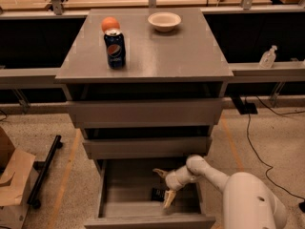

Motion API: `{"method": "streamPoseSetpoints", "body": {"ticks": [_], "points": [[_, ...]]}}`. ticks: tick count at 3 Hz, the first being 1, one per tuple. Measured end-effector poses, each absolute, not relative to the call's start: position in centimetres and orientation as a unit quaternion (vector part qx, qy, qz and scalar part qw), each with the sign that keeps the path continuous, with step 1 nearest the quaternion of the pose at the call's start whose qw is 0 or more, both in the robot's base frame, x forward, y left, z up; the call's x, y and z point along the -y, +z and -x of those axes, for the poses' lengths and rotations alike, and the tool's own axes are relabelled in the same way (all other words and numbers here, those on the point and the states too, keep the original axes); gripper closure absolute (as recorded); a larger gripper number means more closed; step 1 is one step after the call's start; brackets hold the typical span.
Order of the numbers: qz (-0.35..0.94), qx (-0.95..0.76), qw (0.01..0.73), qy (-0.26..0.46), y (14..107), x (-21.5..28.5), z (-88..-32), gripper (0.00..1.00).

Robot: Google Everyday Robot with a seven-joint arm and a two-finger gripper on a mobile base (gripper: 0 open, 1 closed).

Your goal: Pick rxbar blueberry from bottom drawer and place on counter

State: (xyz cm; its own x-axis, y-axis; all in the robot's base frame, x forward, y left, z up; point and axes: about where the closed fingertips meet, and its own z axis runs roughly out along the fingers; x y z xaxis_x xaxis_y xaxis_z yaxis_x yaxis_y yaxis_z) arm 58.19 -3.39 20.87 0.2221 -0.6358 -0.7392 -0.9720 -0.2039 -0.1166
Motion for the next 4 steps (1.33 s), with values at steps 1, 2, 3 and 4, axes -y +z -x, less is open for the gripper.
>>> {"method": "streamPoseSetpoints", "body": {"ticks": [1,2,3,4], "points": [[0.717,-0.553,0.322,0.276,19.3,4.3,-60.6,0.0],[0.696,-0.563,0.364,0.255,17.1,5.2,-62.6,0.0],[0.672,-0.586,0.39,0.23,14.0,6.2,-63.4,0.0],[0.647,-0.613,0.399,0.214,10.8,7.4,-63.5,0.0]]}}
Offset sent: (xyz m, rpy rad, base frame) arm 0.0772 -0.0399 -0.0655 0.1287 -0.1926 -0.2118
